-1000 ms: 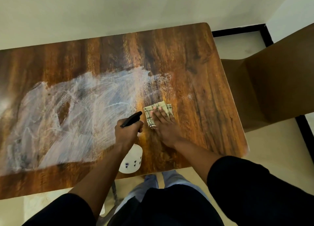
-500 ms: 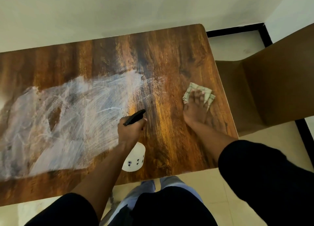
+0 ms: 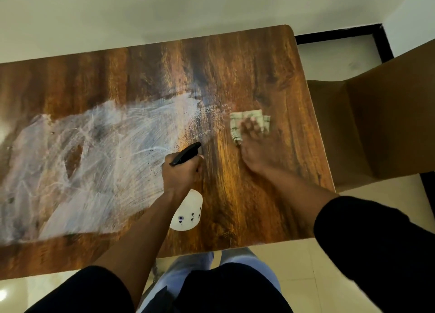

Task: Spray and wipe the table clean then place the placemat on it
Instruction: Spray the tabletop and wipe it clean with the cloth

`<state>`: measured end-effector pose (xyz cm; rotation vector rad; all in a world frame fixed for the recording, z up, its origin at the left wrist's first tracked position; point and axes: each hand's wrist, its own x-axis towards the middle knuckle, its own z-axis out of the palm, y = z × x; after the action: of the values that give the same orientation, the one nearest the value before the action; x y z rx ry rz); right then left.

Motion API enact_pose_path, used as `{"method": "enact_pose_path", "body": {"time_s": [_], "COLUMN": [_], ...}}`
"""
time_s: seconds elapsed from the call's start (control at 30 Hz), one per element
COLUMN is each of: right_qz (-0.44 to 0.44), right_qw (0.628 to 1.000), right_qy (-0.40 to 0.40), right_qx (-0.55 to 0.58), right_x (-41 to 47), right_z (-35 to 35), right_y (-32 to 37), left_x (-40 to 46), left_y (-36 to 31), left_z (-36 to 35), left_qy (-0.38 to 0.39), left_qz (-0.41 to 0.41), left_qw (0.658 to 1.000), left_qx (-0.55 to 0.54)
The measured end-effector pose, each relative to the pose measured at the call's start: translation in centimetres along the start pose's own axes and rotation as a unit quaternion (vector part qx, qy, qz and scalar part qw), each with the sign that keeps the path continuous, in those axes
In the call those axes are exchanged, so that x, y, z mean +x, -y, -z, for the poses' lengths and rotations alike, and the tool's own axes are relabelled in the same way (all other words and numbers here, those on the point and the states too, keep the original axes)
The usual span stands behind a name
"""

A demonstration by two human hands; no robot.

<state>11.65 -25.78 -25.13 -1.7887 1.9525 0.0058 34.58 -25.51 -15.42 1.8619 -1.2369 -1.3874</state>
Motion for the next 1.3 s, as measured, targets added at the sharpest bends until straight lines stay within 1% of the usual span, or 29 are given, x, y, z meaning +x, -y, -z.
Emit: {"method": "enact_pose_path", "body": {"time_s": [0.07, 0.17, 0.23, 0.3, 0.33, 0.4, 0.47, 0.53, 0.63, 0.7, 0.77, 0.83, 0.93, 1.03, 1.13, 1.2, 1.23, 1.3], "right_qz": [-0.064, -0.164, -0.213, -0.235, -0.230, -0.182, -0.111, -0.017, 0.139, 0.186, 0.193, 0.165, 0.072, -0.018, -0.075, -0.089, -0.077, -0.018], "right_qw": [0.997, 0.985, 0.974, 0.968, 0.969, 0.980, 0.992, 1.000, 0.990, 0.981, 0.979, 0.985, 0.997, 1.000, 0.996, 0.994, 0.995, 0.999], "right_qy": [-0.036, -0.056, -0.073, -0.080, -0.080, -0.073, -0.051, -0.016, 0.029, 0.051, 0.050, 0.049, 0.017, -0.023, -0.051, -0.061, -0.056, -0.029], "right_qx": [0.009, 0.020, 0.024, 0.040, 0.043, 0.033, 0.024, 0.020, 0.000, -0.031, -0.032, -0.015, -0.021, -0.010, -0.007, 0.003, 0.008, 0.003], "right_x": [1.8, 3.8, 4.7, 5.4, 5.6, 5.6, 5.4, 4.8, 3.1, 2.4, 2.6, 3.6, 6.0, 8.0, 8.6, 8.3, 8.0, 7.0], "right_z": [1.8, 3.0, 2.6, 1.9, 1.5, 0.5, -0.8, -2.3, -4.3, -5.0, -4.7, -3.8, -2.0, -0.3, -0.2, -0.8, -1.2, -2.5], "right_y": [-3.2, -6.8, -6.6, -4.6, -3.1, 0.2, 3.9, 7.8, 12.8, 14.0, 13.6, 12.0, 8.0, 3.7, 3.5, 5.6, 6.9, 9.4], "left_x": [0.2, 0.5, 0.7, 0.8, 0.8, 0.9, 1.0, 1.0, 1.1, 1.1, 1.0, 1.1, 1.3, 1.4, 1.4, 1.4, 1.3, 1.0], "left_y": [-0.1, 0.3, 0.6, 0.8, 0.8, 1.0, 1.1, 1.2, 1.2, 1.2, 1.2, 1.4, 1.5, 1.5, 1.5, 1.6, 1.7, 1.8], "left_z": [0.1, 0.4, 0.7, 1.2, 1.4, 1.8, 2.4, 3.0, 4.0, 4.4, 4.7, 4.7, 4.6, 4.3, 4.1, 4.1, 4.2, 4.3], "left_qy": [0.004, -0.012, -0.023, -0.032, -0.037, -0.045, -0.055, -0.065, -0.079, -0.087, -0.095, -0.093, -0.080, -0.075, -0.078, -0.081, -0.083, -0.091], "left_qz": [0.004, 0.015, 0.025, 0.035, 0.039, 0.042, 0.042, 0.042, 0.037, 0.033, 0.036, 0.044, 0.046, 0.048, 0.055, 0.051, 0.049, 0.046], "left_qw": [1.000, 1.000, 0.999, 0.999, 0.998, 0.998, 0.997, 0.996, 0.996, 0.995, 0.995, 0.994, 0.995, 0.995, 0.994, 0.994, 0.994, 0.994], "left_qx": [0.005, 0.003, -0.007, -0.015, -0.019, -0.025, -0.035, -0.041, -0.034, -0.025, -0.022, -0.021, -0.024, -0.038, -0.052, -0.054, -0.052, -0.049]}}
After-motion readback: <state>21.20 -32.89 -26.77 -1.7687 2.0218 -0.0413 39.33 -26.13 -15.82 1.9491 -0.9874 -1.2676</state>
